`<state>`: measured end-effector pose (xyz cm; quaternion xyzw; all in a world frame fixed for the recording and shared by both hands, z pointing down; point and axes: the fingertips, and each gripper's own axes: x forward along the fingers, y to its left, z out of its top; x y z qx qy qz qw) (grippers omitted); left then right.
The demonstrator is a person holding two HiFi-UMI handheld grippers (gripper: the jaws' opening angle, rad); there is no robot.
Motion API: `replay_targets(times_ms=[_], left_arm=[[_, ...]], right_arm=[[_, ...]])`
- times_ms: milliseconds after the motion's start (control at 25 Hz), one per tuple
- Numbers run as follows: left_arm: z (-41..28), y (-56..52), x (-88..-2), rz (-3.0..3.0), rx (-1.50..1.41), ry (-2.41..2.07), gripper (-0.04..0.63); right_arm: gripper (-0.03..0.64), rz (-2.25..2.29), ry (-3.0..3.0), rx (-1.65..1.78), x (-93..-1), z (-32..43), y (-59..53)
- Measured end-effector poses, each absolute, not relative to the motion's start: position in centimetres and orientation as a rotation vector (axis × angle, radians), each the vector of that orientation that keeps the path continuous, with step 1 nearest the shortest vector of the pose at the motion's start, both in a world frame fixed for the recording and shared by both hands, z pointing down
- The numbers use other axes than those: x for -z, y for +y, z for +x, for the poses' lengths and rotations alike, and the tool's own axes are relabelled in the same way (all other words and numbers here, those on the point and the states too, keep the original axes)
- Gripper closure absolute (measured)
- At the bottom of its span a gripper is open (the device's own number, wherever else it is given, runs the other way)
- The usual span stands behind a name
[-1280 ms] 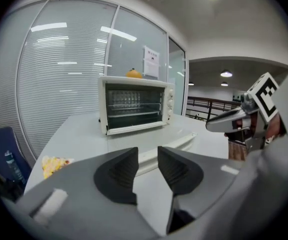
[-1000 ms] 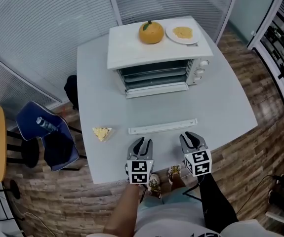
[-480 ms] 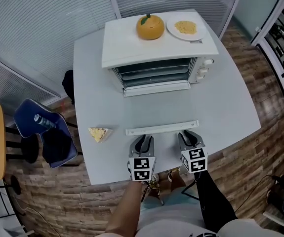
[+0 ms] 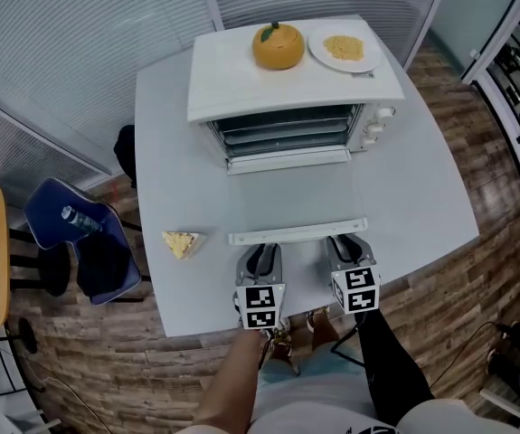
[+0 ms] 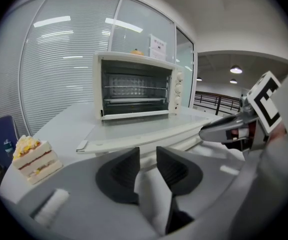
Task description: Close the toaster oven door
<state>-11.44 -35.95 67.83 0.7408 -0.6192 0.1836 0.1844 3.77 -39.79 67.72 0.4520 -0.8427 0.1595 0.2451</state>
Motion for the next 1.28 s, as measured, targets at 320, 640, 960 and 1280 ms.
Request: replay_targets(times_ms=[320,640,960,1280], left_arm=[[-11.5,-36.4,-66.1,2.113,-0.493,-1.773,0.431],[-11.7,-37.3,-64.4,2.134,-0.468,-1.788,0.431],[-11.9,-38.1,-62.6,2.154,-0.460,-1.819,0.431],[-12.0,-39.0,-60.7,2.178,-0.444,-1.847,0.431]], right_arm=[[0.528,1.263,-2.322,-0.398,-66.0,3.7,-39.9],[0.528,1.287,-2.347,-0.367,-64.0,3.5,-40.4],[0.527,1.309,-2.382,-0.329,-62.0,3.4,-41.2],[0.527,1.328,-2.408,-0.282,-59.8,3.3,-42.2]])
